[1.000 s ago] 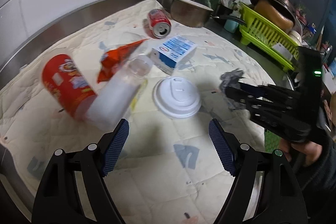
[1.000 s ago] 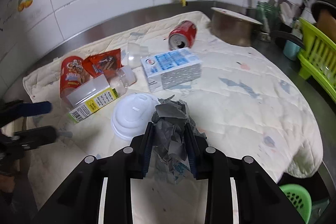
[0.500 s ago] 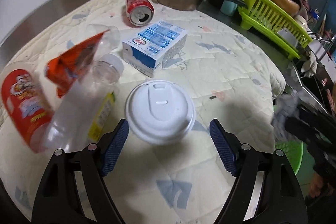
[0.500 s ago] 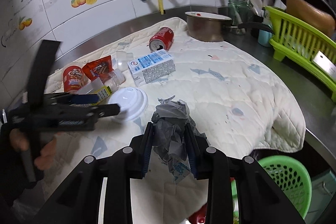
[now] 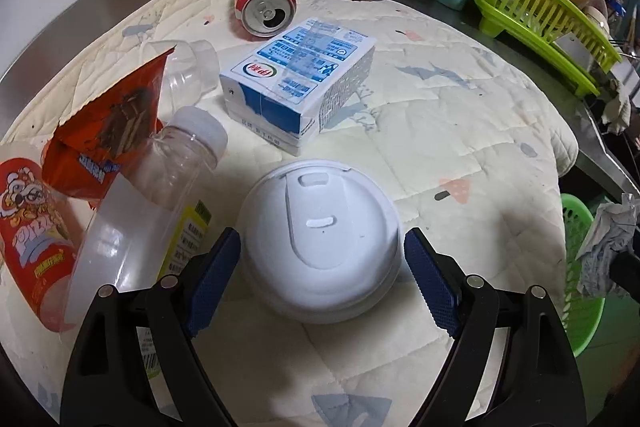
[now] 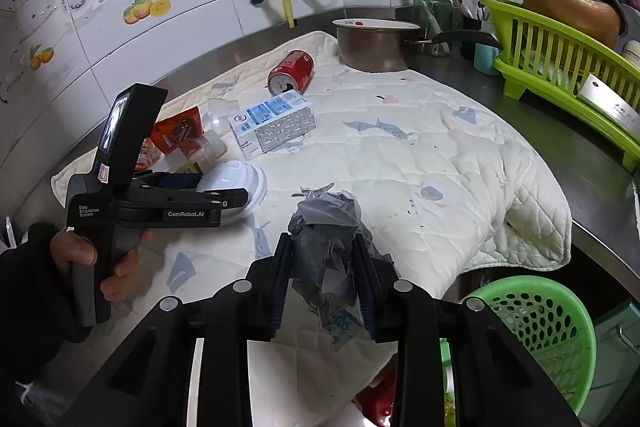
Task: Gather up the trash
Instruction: 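Carry the foil and white lid to the green basket and release both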
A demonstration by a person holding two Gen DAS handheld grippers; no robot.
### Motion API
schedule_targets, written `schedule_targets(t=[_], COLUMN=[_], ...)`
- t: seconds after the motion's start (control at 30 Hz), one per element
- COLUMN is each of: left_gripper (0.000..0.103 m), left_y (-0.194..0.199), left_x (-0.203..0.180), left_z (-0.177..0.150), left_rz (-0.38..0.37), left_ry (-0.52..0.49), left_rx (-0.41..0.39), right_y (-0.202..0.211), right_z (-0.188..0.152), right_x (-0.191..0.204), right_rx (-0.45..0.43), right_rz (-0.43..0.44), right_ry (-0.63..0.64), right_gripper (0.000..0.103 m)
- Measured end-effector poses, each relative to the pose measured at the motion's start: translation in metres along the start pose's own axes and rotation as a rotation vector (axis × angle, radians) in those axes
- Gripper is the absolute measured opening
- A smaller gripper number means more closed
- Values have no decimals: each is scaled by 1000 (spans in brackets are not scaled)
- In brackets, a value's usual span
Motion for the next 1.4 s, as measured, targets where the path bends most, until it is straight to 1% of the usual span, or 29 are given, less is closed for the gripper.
schedule_targets(t=[0.33, 0.4, 0.6, 0.63, 0.67, 0.8, 0.93, 1.03, 1.2, 1.3, 1.4], left_gripper=[83, 86, 83, 82, 78, 78, 77, 77, 77, 77, 78], left_y=[-2, -3, -3, -3, -1, 2, 9, 22, 45, 57, 65], left_x=[2, 3, 1, 1, 0, 0, -1, -13, -41, -68, -96], left_z=[2, 3, 1, 0, 0, -3, -8, -15, -24, -26, -28], left_rz=[20, 22, 30, 27, 20, 3, -37, -61, -113, -165, -195], left_ry=[-14, -15, -33, -32, -34, -25, -13, -43, -102, -150, -209], left_rx=[2, 7, -8, -11, -13, -16, -22, -46, -79, -97, -107], right_y=[4, 5, 7, 7, 8, 10, 15, 21, 28, 35, 41], right_z=[-5, -6, -9, -9, -10, -11, -14, -20, -43, -62, -84], right_x=[-5, -6, -10, -10, -11, -12, -16, -22, -48, -71, -99], right_rx=[-3, -5, -7, -9, -10, -13, -19, -22, 4, 18, 34], right_rz=[-3, -5, -7, -7, -6, -9, -19, -35, -98, -150, -202], right_ry=[-18, -23, -36, -39, -40, -48, -58, -72, -131, -189, -265], right_gripper=[30, 30, 31, 31, 31, 31, 31, 32, 33, 33, 35])
Point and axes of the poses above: each gripper's, at about its wrist camera, not at the fingertips, and y roughly against the way its jaws point, x to its left, z to its top, the point moved 1 cm from there along -y, roughly the way its jaws point, and after that the axes turned 12 degrees about x, right-handed, at the moved point
